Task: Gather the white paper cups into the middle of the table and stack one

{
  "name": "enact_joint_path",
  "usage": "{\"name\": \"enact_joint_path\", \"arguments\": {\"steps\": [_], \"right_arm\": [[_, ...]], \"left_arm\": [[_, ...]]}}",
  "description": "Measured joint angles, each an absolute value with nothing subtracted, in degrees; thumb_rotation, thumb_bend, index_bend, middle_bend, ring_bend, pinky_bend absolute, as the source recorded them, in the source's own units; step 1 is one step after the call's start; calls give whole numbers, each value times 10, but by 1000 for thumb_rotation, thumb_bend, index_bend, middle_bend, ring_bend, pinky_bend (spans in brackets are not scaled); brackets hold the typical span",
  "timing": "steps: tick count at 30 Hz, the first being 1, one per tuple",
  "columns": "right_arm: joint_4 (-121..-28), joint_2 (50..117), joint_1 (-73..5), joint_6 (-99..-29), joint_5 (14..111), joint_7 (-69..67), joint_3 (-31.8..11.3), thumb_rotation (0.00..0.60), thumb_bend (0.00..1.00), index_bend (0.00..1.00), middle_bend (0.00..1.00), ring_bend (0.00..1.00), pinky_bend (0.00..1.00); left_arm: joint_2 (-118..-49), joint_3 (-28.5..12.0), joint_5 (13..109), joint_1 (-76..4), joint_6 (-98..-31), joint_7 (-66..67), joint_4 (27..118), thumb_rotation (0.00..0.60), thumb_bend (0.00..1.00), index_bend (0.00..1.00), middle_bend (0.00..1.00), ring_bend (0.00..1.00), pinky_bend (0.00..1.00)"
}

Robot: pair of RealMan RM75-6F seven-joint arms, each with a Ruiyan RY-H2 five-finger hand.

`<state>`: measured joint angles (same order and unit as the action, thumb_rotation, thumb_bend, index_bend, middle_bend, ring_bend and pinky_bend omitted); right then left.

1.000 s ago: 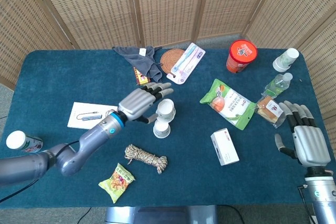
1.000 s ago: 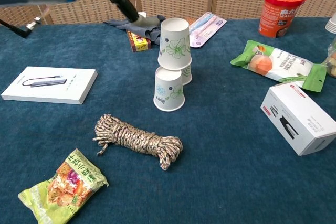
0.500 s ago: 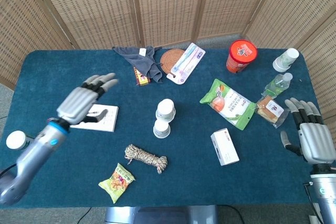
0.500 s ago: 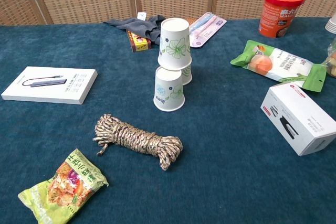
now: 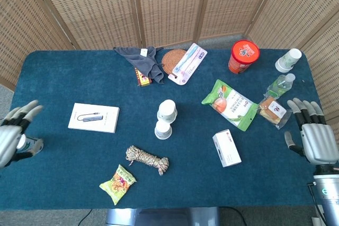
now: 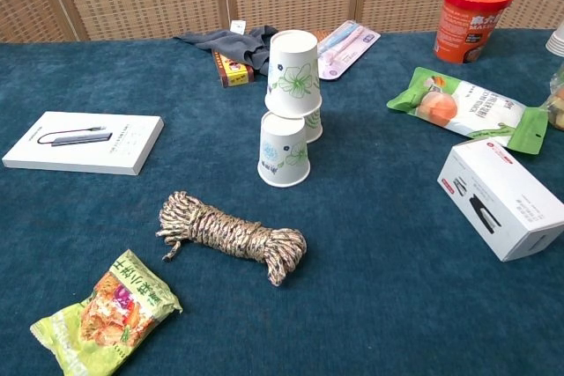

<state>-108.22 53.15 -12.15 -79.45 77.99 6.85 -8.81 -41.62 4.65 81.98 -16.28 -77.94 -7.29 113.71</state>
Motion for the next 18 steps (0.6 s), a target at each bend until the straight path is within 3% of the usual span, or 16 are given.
{"name": "enact_joint_path", "arguments": {"steps": [10,18], "right_arm": [[-1090,541,-116,-805,800,84,-78,600,496,27,0,0,0],[-1091,544,-113,-805,795,87,-77,600,496,27,0,0,0]], "left_arm": [[-414,72,850,-69,-855,-158,1078,600,476,0,0,0,34],[-421,58,846,-60,-849,-164,1065,600,476,0,0,0,30]]}}
